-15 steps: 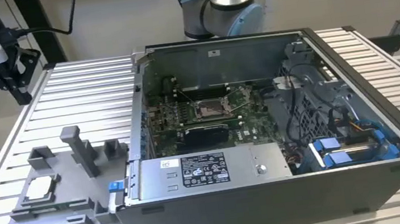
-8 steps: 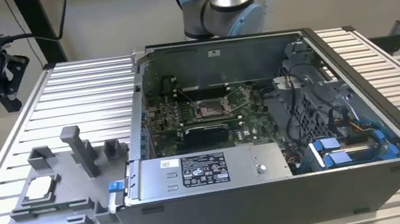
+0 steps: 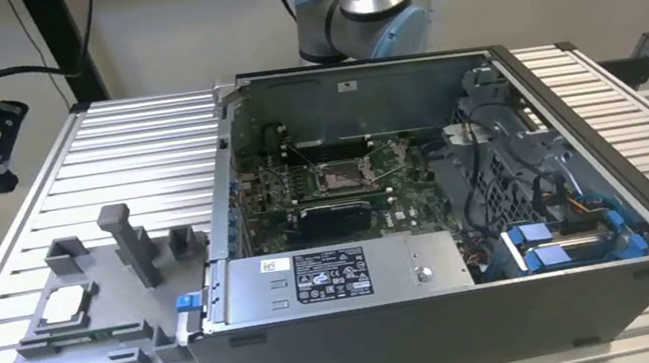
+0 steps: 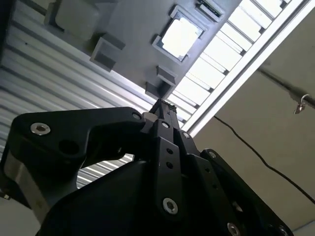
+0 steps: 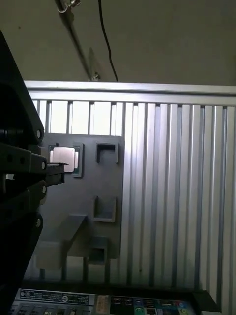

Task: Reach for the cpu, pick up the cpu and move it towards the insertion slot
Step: 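Reach for the cpu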

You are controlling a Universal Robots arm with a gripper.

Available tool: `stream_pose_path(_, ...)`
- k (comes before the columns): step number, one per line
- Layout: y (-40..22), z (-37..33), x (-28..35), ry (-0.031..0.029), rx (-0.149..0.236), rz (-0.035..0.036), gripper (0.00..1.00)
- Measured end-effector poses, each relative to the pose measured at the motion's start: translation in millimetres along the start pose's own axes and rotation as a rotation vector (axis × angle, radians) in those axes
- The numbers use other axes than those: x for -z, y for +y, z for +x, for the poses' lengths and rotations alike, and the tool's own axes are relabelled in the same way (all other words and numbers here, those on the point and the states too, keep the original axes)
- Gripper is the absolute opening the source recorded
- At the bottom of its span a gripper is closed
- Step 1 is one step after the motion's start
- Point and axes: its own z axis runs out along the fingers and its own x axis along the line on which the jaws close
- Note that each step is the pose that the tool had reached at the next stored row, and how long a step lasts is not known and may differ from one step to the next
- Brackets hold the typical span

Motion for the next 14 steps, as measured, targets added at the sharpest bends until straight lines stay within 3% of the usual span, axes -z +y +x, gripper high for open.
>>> stream_pose_path(3,-5.6,1.4,-0.7,0.0011,0.000,-0.0001,0.00)
stream_pose_path(11,-5.8,2.0,-0.8,0.0038,0.000,-0.0001,0.00)
stream_pose_path(12,-5.8,2.0,-0.7,0.0043,0.000,-0.0001,1.00)
stream_pose_path(14,-5.8,1.9,-0.8,0.0049,0.000,-0.0001,1.00)
